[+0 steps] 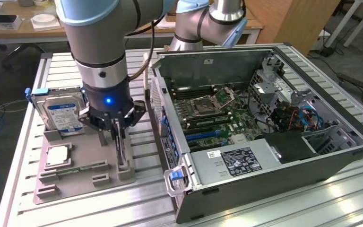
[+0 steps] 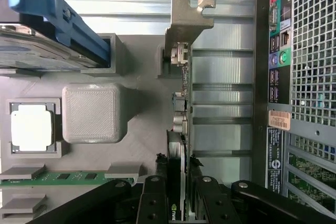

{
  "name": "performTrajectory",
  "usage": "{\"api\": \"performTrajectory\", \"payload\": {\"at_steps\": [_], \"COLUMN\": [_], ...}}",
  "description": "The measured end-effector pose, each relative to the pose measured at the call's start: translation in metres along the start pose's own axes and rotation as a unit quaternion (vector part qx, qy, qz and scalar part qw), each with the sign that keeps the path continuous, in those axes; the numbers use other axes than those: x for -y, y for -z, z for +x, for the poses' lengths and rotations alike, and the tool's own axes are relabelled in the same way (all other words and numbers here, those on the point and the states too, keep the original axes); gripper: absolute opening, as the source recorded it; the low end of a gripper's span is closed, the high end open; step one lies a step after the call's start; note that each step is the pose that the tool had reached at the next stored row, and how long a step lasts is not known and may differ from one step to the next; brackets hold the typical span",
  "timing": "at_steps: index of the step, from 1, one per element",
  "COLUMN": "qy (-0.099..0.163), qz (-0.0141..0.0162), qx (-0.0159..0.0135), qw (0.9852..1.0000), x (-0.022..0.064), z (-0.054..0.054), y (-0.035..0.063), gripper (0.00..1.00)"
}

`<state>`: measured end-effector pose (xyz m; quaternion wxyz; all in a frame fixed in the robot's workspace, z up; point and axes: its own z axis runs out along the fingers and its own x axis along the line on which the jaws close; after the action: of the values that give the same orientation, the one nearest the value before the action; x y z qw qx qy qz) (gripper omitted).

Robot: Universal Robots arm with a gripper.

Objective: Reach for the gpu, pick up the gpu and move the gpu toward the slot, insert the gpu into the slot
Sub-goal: 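Pick up the gpu and move the gpu toward the slot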

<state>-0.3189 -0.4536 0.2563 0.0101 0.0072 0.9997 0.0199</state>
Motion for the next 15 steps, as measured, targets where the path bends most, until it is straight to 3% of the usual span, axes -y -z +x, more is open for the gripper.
{"api": "performTrajectory", "payload": {"at_steps": [15], "qy": [0.000], "qz": [0.0000], "qx": [0.0000], "qw": [1.0000], "x": [-0.0010], "z": [0.000], "y": [0.0260], "gripper": [0.26]}}
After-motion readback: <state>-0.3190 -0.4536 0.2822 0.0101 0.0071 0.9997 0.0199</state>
